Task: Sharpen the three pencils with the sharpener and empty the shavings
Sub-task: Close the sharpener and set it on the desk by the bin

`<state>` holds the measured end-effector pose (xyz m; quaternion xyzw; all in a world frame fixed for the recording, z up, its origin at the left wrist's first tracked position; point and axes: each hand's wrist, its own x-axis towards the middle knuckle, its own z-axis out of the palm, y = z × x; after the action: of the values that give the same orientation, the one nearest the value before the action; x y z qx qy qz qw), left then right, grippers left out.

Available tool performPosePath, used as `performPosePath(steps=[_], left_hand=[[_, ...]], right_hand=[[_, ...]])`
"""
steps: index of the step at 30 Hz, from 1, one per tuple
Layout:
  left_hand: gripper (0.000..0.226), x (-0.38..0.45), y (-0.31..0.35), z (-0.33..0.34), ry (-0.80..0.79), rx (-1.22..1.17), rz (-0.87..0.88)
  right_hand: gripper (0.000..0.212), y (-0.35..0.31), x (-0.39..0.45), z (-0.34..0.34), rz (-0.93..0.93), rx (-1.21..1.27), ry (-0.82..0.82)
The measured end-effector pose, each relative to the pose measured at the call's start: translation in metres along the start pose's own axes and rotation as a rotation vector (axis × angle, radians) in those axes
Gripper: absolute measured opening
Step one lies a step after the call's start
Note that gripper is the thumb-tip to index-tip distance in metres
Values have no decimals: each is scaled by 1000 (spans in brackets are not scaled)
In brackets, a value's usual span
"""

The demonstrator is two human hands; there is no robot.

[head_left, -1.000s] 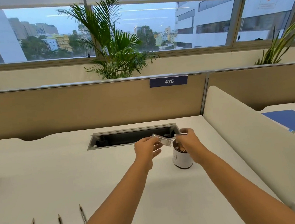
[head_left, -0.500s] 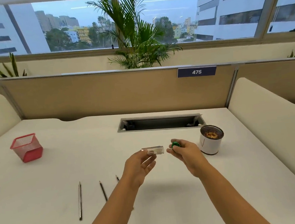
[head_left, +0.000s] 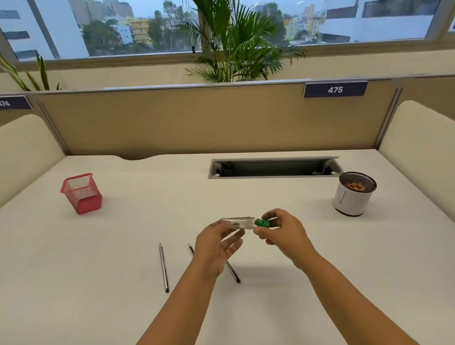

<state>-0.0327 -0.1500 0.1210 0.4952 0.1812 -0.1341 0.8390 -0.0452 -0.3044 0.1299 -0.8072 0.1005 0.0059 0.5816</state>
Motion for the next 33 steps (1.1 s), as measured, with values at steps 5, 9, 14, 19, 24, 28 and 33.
performPosePath(steps=[5,9,14,19,24,28,33], left_hand=[[17,-4,-1,-13,-7,48,15],[17,-6,3,-21,-8,8,21],[11,-8,9,-33,-36,-55,-9],[9,-10,16,-45,-43,-127,-60],[14,-13,22,-55,-57,-190,-107],[28,-17,20,-62,-56,-153,-170],[35,-21,19,-73,-86,-120,-218]], right_hand=[[31,2,-9,15,-58,-16,-20],[33,1,-10,25,-89,3,-55],[35,-1,-9,39,-85,51,-35],[26,-2,-13,57,-133,48,29],[83,-3,-30,95,-143,-92,-43],[102,-5,-39,113,-124,-102,47],[87,-6,-42,122,-125,-83,116]])
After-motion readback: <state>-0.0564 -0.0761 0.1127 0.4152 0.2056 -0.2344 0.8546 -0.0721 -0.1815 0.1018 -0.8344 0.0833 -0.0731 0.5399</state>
